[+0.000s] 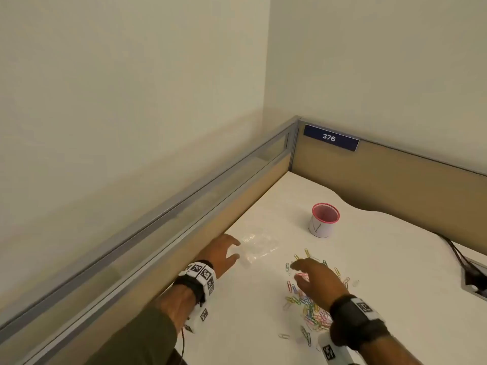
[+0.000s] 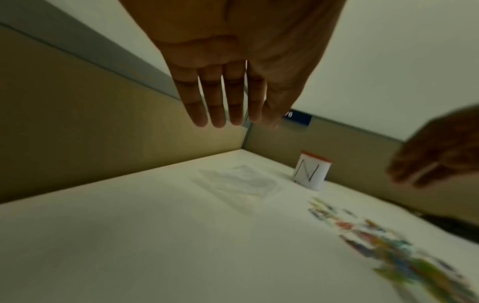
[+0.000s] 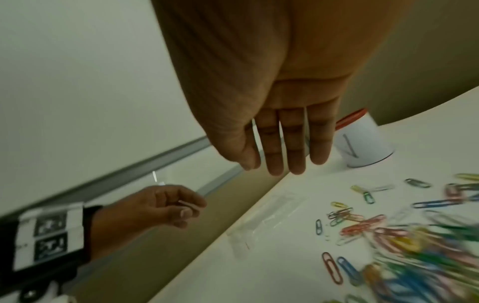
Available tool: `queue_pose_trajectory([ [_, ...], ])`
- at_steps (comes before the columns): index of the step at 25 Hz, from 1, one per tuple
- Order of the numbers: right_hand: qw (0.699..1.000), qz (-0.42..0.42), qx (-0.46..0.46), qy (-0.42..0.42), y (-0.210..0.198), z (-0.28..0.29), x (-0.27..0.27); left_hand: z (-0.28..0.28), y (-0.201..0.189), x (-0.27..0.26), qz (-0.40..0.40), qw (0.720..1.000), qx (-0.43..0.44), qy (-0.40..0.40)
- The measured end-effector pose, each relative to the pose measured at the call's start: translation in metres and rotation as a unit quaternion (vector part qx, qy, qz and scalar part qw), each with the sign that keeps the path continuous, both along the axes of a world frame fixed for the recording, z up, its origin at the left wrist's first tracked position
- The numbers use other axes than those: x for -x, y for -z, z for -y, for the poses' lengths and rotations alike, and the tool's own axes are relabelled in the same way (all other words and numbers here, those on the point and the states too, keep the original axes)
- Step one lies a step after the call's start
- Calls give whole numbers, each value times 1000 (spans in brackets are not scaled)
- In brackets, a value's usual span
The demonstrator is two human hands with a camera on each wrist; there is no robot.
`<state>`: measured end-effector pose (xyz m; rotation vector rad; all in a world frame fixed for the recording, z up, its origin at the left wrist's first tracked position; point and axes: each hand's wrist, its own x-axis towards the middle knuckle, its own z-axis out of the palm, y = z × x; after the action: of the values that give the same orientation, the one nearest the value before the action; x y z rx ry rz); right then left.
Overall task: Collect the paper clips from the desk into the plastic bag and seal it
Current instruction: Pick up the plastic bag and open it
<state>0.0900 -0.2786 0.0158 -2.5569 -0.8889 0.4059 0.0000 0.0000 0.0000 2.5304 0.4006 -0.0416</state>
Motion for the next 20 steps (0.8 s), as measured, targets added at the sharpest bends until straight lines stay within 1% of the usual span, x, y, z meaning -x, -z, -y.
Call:
queue_pose_trajectory([
  [2,999,-24,43,-16,14,-43,-17,-10,10,-28,-56,998,-20,33],
  [4,994,-51,88,-28,22,-78,-26,-19,17,-51,-96,995,-18,36],
  [6,990,-68,124,-21,34,-100,-35,-28,32,-74,-135,991,-3,18],
  [9,984,-81,156,-6,47,-123,-43,-34,46,-97,-184,982,-32,29],
  [11,983,-86,162,1,53,-135,-45,-38,53,-109,-195,980,-41,27],
  [13,984,-78,163,0,58,-142,-45,-41,59,-115,-202,979,-29,17],
  [16,984,-68,165,12,63,-147,-47,-46,65,-123,-207,978,30,-11],
  [20,983,-68,167,20,66,-153,-48,-46,62,-126,-163,980,98,-52],
])
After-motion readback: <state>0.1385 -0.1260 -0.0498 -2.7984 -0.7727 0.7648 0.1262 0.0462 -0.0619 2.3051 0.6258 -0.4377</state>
